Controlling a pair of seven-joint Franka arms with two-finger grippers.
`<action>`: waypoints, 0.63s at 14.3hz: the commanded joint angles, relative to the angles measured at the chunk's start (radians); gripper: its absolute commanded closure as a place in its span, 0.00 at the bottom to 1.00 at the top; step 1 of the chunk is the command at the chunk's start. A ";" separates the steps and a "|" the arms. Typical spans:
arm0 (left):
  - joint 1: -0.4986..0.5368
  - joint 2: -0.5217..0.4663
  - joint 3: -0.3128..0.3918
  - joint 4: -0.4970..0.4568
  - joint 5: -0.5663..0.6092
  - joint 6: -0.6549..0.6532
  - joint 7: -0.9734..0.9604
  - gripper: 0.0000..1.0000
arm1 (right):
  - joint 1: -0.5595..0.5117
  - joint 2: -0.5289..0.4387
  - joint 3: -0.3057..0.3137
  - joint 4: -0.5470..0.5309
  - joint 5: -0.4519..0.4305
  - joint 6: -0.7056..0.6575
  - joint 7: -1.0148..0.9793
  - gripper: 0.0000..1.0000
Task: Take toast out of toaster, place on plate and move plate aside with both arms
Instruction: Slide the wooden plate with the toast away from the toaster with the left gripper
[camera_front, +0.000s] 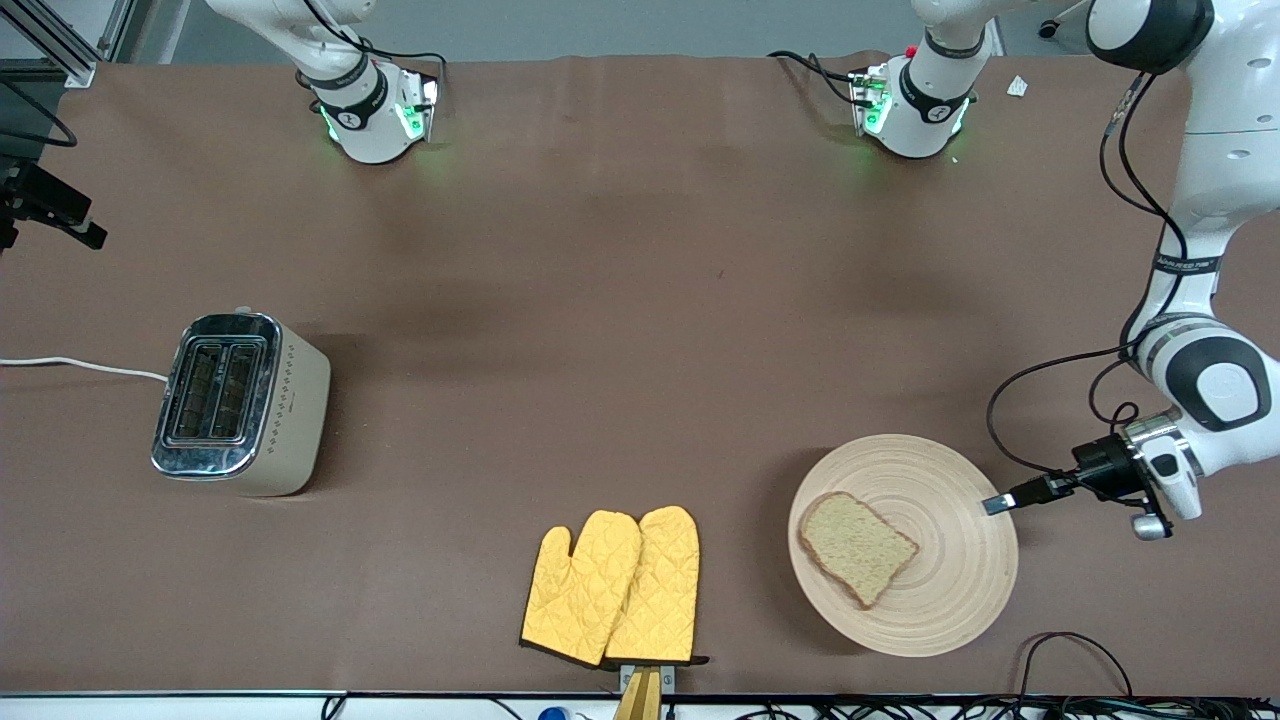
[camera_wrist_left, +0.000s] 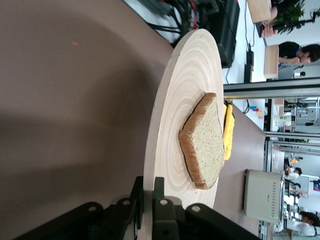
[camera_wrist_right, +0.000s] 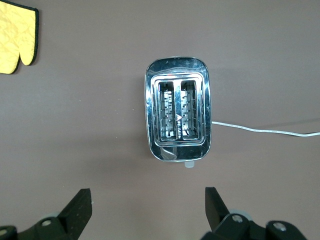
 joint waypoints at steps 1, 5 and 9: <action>0.062 -0.027 -0.015 -0.092 -0.006 -0.007 0.118 0.99 | -0.006 -0.005 -0.002 -0.001 0.008 -0.004 -0.014 0.00; 0.189 -0.033 -0.020 -0.212 -0.006 -0.022 0.304 0.99 | -0.006 -0.005 -0.002 -0.003 0.005 -0.004 -0.016 0.00; 0.232 -0.043 -0.018 -0.242 -0.005 -0.050 0.312 0.95 | -0.004 -0.005 -0.002 -0.003 0.005 -0.004 -0.016 0.00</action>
